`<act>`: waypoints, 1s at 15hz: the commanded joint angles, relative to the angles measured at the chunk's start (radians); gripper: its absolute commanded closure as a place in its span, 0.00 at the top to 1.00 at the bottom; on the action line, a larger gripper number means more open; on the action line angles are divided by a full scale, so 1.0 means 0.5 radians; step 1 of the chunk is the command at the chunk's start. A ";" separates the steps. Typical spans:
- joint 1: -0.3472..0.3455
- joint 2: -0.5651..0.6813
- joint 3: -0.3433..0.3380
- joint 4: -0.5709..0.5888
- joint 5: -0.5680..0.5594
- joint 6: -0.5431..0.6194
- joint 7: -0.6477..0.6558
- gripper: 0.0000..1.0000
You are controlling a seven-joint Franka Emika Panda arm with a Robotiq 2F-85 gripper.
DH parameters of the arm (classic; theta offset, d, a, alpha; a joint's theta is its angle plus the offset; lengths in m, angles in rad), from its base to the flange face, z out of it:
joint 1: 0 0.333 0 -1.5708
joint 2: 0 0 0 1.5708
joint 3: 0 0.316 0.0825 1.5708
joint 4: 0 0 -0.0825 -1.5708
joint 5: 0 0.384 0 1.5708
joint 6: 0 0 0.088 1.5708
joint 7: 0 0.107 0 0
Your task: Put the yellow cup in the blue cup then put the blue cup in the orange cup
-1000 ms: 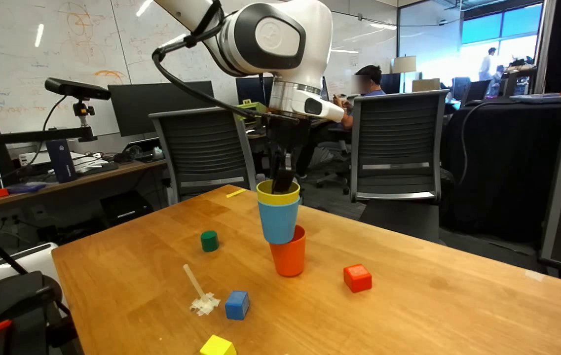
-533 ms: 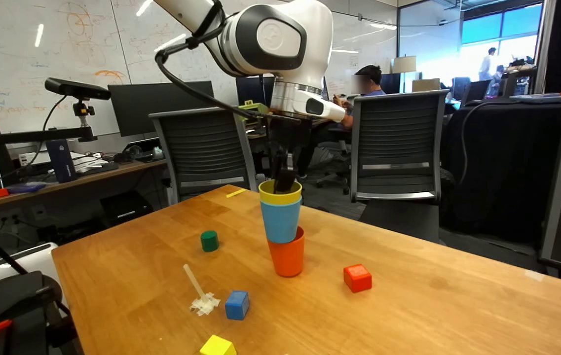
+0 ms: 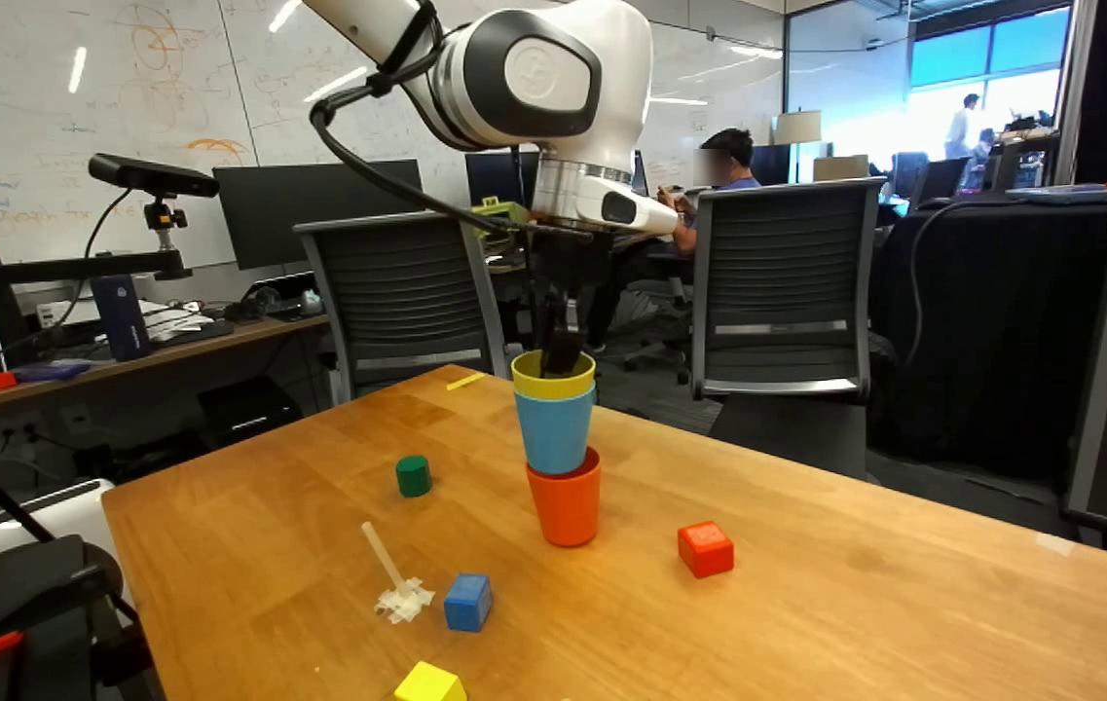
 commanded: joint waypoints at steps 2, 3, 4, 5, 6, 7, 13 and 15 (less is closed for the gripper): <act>-0.020 0.018 0.026 0.016 0.012 0.083 -0.071 0.02; -0.021 0.024 0.026 0.015 0.012 0.103 -0.083 0.02; -0.026 0.036 0.029 0.021 0.017 0.112 -0.098 0.02; -0.028 0.046 0.030 0.025 0.019 0.109 -0.106 0.02; -0.029 0.055 0.030 0.029 0.017 0.103 -0.115 0.02; -0.029 0.061 0.031 0.029 0.016 0.104 -0.122 0.02; -0.016 0.084 0.025 0.017 -0.008 0.105 -0.148 0.35; -0.015 0.082 0.026 0.013 -0.005 0.114 -0.149 0.49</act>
